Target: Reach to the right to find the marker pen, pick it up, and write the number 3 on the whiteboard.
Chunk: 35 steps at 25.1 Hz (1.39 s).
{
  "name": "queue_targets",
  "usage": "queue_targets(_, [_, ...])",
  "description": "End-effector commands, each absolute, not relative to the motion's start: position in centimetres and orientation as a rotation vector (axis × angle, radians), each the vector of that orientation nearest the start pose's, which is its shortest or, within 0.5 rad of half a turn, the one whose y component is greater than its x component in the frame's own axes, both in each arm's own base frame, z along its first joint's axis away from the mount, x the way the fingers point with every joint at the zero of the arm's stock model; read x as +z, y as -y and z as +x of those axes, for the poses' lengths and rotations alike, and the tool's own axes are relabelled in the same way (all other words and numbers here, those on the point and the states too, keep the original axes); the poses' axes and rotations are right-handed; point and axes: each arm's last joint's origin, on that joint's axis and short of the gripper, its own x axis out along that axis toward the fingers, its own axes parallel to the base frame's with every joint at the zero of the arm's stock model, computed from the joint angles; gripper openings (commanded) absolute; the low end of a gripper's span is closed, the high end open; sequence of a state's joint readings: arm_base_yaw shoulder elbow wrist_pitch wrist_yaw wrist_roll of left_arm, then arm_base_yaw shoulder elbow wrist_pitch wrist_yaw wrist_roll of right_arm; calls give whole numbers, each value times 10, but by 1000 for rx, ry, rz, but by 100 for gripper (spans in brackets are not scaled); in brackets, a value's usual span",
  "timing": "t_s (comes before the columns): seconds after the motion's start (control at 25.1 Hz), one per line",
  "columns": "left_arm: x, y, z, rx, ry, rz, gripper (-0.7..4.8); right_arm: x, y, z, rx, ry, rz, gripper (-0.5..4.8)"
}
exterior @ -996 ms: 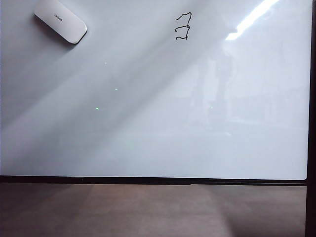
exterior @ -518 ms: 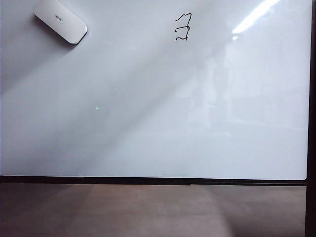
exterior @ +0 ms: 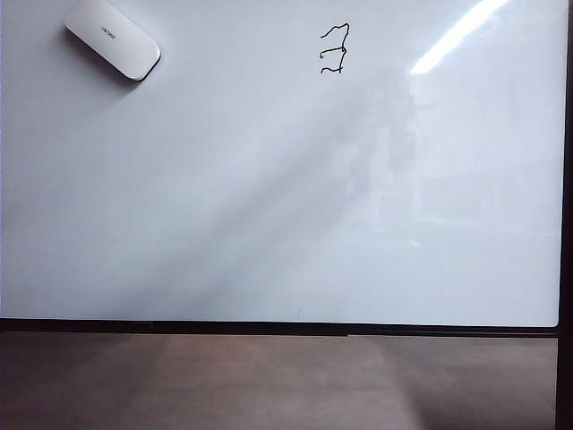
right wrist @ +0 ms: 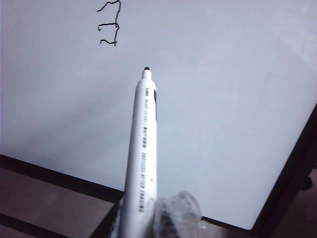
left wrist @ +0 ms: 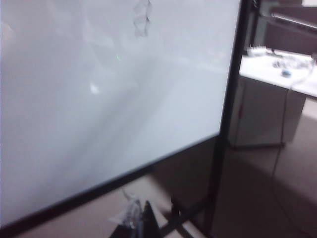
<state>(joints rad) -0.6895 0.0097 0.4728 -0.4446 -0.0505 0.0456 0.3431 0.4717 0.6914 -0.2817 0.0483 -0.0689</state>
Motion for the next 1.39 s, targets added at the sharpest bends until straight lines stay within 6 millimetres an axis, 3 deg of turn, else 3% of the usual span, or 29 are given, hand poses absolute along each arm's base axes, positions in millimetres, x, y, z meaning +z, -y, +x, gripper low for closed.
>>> queue_targets(0.04, [258, 33, 42, -644, 4, 34, -5, 314, -33, 94, 302, 57, -61, 40])
queue_targets(0.32, [232, 42, 54, -624, -29, 40, -5, 276, -29, 85, 264, 36, -64, 41])
queue_targets(0.72, [194, 54, 68, -624, -36, 24, -5, 249, -26, 73, 327, -185, 21, 41])
queue_targets(1.08, [167, 59, 76, -614, -2, 12, -5, 245, -26, 71, 326, -227, 13, 41])
queue_targets(1.39, [166, 30, 93, -314, 10, 17, -5, 245, -26, 71, 326, -225, 14, 41])
